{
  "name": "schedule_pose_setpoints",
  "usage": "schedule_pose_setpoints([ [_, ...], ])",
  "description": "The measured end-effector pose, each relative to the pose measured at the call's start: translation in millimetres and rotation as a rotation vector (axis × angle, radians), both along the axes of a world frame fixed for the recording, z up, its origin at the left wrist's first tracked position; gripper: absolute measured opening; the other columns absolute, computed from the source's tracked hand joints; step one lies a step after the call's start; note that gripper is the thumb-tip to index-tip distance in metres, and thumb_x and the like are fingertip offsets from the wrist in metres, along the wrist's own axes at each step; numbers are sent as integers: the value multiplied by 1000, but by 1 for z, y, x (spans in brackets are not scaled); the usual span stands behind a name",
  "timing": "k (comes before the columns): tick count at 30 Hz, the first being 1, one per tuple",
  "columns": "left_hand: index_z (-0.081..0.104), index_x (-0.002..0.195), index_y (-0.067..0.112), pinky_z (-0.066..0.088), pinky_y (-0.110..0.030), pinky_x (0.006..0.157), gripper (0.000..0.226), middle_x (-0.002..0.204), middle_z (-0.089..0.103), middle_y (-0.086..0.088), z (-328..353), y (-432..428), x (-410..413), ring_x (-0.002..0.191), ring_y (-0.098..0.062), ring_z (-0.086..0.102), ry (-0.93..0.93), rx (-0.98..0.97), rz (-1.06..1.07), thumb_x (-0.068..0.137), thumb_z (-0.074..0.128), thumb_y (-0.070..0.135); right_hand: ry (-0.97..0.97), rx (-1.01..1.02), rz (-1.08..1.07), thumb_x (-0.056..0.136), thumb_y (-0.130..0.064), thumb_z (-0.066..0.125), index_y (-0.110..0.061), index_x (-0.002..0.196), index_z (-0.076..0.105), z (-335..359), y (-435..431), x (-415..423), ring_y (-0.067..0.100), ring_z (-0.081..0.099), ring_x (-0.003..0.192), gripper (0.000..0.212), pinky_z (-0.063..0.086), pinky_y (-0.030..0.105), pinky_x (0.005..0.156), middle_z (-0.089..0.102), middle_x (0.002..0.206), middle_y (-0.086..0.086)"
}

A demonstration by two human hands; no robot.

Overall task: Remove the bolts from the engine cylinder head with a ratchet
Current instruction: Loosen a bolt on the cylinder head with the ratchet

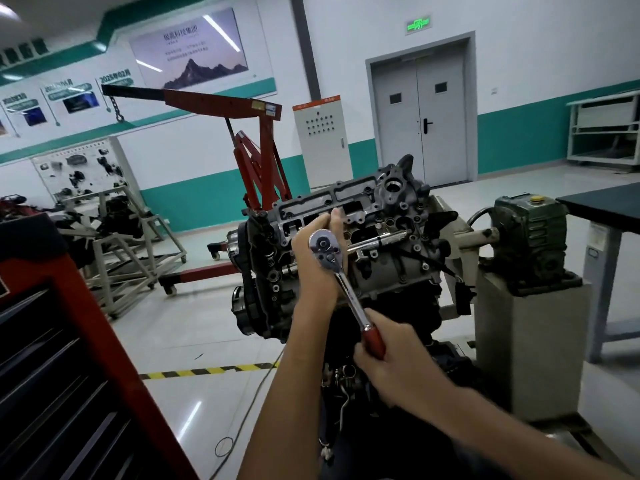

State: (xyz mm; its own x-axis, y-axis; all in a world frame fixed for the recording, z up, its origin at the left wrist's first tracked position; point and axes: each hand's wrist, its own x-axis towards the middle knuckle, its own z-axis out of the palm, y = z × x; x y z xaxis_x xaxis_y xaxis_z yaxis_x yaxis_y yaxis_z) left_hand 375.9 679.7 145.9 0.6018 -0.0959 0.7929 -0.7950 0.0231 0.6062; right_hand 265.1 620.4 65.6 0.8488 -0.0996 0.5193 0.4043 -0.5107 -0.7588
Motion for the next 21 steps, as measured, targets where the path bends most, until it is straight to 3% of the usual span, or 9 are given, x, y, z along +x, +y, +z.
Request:
schedule_pose_setpoints([
  [3,38,50,18,25,-16,47,50,43,33,12,6,20,7,42,-2,30,-19,209,-98,96,56,9,29,-367,35,78,-1,57,-21,67,44,37,-53,-3,6,42,39,27,32,12,42,44,50,-8],
  [6,43,51,7,25,-23,50,47,48,35,7,15,27,11,46,-6,29,-25,424,-178,95,58,11,23,-713,11,82,-5,57,-29,73,47,80,-97,3,4,52,43,28,43,16,43,50,53,-8],
  [8,42,53,1,23,-27,52,47,50,34,0,16,23,9,48,-11,28,-40,446,-167,96,57,12,-61,-846,-106,82,-10,57,-27,76,46,92,-111,8,6,52,42,21,47,23,44,51,51,-7],
  [11,39,54,-6,24,-31,53,49,50,34,-8,10,13,7,49,-16,29,-37,287,-118,96,56,11,10,-677,-113,82,-5,57,-29,73,43,66,-98,2,5,52,42,30,46,20,42,52,53,-5],
  [14,42,52,-2,24,-24,49,47,48,32,1,5,3,3,46,-7,28,-38,174,-41,96,56,10,-30,-269,-120,81,-5,61,-11,81,52,16,-50,-7,8,46,40,11,35,17,38,48,51,-4],
  [17,41,53,-3,22,-22,47,47,49,32,-1,6,-4,1,46,-6,27,-19,114,-34,96,55,8,-15,92,-56,83,-7,61,-11,78,47,-10,5,-6,7,40,35,15,34,18,37,42,50,-3],
  [19,40,53,-3,23,-27,48,48,50,32,-6,6,-3,1,48,-11,28,-16,117,-38,97,54,9,-1,162,-19,83,-6,59,-13,73,42,-12,21,-2,9,38,38,20,35,22,40,40,51,0],
  [21,42,53,-4,24,-28,48,47,49,33,-7,5,2,4,47,-11,30,-20,134,-39,97,54,9,21,76,-10,79,0,56,-17,69,42,-1,7,-3,7,37,37,25,35,21,39,40,50,-4],
])
